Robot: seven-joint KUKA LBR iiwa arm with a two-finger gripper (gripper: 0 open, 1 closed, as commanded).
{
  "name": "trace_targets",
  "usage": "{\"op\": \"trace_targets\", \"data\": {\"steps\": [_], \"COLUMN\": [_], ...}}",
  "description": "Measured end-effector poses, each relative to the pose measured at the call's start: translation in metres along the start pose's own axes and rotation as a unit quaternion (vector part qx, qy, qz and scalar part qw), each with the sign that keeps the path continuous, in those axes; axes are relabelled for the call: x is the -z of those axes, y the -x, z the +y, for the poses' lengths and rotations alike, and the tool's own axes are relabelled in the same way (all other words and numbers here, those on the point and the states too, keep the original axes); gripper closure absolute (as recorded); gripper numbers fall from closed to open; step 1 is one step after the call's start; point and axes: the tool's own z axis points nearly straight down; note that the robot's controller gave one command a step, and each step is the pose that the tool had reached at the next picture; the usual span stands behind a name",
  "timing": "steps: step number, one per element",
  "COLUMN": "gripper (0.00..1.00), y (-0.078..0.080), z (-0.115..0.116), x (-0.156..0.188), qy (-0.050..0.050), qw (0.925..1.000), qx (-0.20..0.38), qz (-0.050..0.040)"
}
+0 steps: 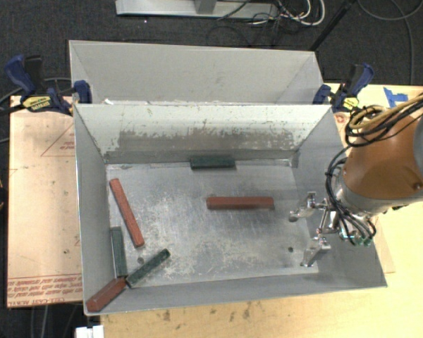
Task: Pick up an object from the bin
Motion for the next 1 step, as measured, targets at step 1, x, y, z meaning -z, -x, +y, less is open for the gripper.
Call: {"op": "trace_targets", "data": {"steps": [1], "gripper": [0.00], "y": [0.0012], "z": [0.0001], "x": [0.0027], "qy": [0.000], "qw": [1.0000], "qx": [0.001], "qz": [-0.0024]}}
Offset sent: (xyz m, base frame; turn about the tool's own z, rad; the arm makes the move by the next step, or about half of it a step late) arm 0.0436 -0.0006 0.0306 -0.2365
